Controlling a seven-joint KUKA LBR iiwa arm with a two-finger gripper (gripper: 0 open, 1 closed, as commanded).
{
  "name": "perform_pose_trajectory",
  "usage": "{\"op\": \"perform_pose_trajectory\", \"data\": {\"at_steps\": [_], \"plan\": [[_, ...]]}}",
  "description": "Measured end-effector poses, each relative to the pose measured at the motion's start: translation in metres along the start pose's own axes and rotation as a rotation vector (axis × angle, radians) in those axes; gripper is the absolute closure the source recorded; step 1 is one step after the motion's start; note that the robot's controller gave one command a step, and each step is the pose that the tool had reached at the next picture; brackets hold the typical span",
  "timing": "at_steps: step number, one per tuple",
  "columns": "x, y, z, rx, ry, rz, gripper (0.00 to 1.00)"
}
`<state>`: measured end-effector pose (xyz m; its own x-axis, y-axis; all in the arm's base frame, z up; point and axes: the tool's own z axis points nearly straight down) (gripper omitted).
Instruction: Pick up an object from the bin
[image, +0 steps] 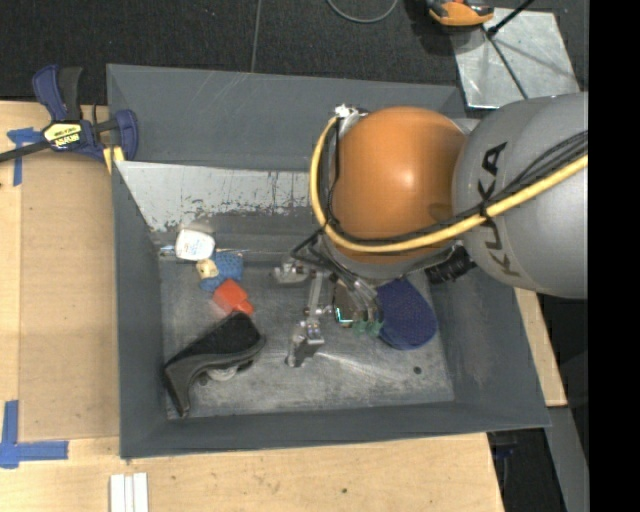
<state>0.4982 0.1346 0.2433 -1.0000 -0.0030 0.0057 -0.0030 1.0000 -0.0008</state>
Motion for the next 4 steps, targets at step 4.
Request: {"op": "perform_pose_trajectory", "data": {"at_steps": [4], "plan": [[-0.056,0.049,0.149,0.004,0.004,-0.329,0.0]]}}
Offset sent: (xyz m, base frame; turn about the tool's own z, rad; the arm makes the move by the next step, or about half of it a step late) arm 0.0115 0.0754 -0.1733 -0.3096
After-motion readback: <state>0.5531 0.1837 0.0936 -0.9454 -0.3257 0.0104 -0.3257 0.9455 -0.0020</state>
